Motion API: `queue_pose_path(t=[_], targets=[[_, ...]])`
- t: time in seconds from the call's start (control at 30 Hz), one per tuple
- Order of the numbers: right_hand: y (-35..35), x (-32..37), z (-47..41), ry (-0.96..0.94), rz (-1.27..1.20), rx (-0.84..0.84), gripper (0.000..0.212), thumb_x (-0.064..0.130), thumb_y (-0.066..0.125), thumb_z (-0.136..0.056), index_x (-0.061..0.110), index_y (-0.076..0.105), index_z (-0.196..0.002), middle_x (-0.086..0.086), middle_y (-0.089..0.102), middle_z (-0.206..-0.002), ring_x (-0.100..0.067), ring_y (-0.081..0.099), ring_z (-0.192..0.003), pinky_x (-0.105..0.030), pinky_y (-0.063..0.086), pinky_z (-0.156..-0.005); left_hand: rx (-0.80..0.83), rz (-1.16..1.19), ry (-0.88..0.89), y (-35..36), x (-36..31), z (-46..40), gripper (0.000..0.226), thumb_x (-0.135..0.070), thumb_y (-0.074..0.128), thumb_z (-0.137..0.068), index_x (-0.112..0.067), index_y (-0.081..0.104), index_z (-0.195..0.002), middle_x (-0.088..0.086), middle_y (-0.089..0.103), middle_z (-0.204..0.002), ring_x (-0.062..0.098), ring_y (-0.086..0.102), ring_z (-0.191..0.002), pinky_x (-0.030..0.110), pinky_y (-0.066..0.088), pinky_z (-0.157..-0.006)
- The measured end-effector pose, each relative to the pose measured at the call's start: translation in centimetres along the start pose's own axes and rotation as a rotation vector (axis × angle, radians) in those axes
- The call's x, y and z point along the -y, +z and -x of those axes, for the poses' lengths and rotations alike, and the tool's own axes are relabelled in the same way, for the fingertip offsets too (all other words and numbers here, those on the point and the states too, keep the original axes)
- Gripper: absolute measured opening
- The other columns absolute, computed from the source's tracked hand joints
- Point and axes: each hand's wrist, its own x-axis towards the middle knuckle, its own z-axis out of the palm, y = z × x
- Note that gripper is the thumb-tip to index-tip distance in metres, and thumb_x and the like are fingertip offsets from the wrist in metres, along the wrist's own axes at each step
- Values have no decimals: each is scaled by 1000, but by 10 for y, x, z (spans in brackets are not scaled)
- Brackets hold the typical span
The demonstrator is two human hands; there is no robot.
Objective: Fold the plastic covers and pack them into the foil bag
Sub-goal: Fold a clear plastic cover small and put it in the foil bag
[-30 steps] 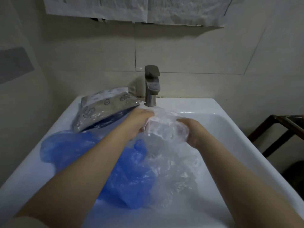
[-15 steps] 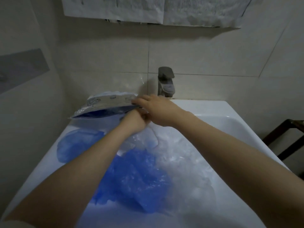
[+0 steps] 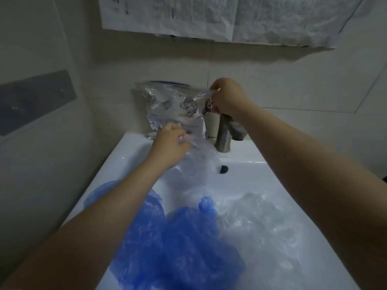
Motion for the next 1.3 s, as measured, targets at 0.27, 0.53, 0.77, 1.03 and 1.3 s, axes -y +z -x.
queue_pose_path(t=[0.27, 0.53, 0.77, 1.03, 1.3], targets=[[6, -1, -50, 78, 217, 61, 29, 9, 48, -91, 7, 60, -118, -11, 58, -117, -30, 54, -110, -31, 42, -94, -28, 96, 39, -2, -1, -13, 21, -11, 55, -86, -8, 50, -66, -3, 40, -56, 12, 36, -56, 16, 26, -48], [-2, -17, -52, 88, -105, 212, 18, 7, 48, -93, 9, 62, -105, 4, 50, -70, -7, 45, -58, -12, 38, -46, -92, 131, 33, -5, -8, -19, 31, -10, 53, -85, -7, 34, -60, 9, 34, -59, 20, 30, -60, 31, 19, -53], [17, -22, -60, 229, 152, 124, 30, 18, 50, -90, 11, 37, -64, -20, 56, -96, -36, 53, -109, -45, 38, -99, -76, 66, -71, -3, -7, -25, 34, -11, 50, -87, -13, 31, -59, 4, 33, -60, 22, 33, -65, 29, 21, -54], [-12, -18, 0, -269, -69, -310, 21, 11, 51, -87, 12, 66, -102, -7, 65, -105, -22, 56, -98, -24, 38, -84, -53, 72, -79, -5, -22, -11, 36, -12, 53, -86, -14, 32, -56, -1, 37, -56, 17, 33, -60, 19, 25, -49], [-4, -41, 129, -591, 186, -325, 37, 45, 65, -72, 11, 58, -84, 1, 58, -71, -25, 57, -58, -27, 40, -46, -36, 504, -127, -2, -67, 21, 21, -26, 55, -81, -26, 67, -63, 0, 66, -75, 17, 59, -78, 31, 46, -77]])
